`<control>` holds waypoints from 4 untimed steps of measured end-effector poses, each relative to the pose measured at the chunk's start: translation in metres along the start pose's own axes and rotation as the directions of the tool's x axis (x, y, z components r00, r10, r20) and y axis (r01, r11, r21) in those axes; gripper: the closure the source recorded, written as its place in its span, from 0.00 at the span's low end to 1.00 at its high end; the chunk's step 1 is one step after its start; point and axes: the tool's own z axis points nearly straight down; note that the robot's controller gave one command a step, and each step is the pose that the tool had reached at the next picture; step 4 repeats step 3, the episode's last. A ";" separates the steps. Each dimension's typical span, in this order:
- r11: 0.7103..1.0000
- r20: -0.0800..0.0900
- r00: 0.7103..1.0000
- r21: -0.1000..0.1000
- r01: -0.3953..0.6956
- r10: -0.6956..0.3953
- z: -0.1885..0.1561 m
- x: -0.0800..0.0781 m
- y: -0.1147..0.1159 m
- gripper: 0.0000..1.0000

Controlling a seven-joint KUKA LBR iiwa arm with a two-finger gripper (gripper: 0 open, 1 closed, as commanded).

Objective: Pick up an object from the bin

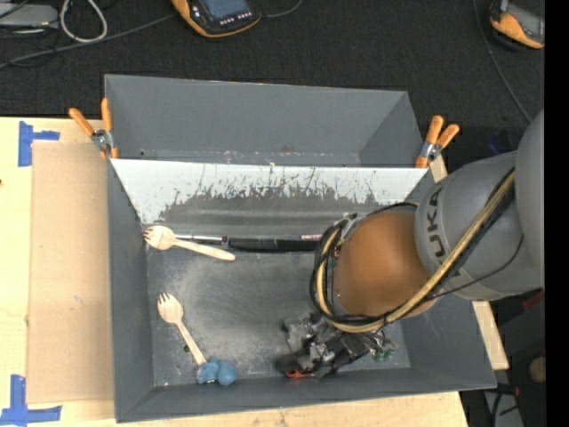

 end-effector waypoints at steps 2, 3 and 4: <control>1.000 0.000 1.000 0.000 -0.001 0.001 0.000 0.000 0.000 1.00; 1.000 0.000 1.000 0.000 -0.001 0.001 0.000 0.000 0.000 1.00; 1.000 0.000 1.000 0.000 -0.001 0.001 0.000 0.000 0.000 1.00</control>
Offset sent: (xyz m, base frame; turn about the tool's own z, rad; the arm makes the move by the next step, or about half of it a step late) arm 0.0000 0.0000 0.0000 0.0000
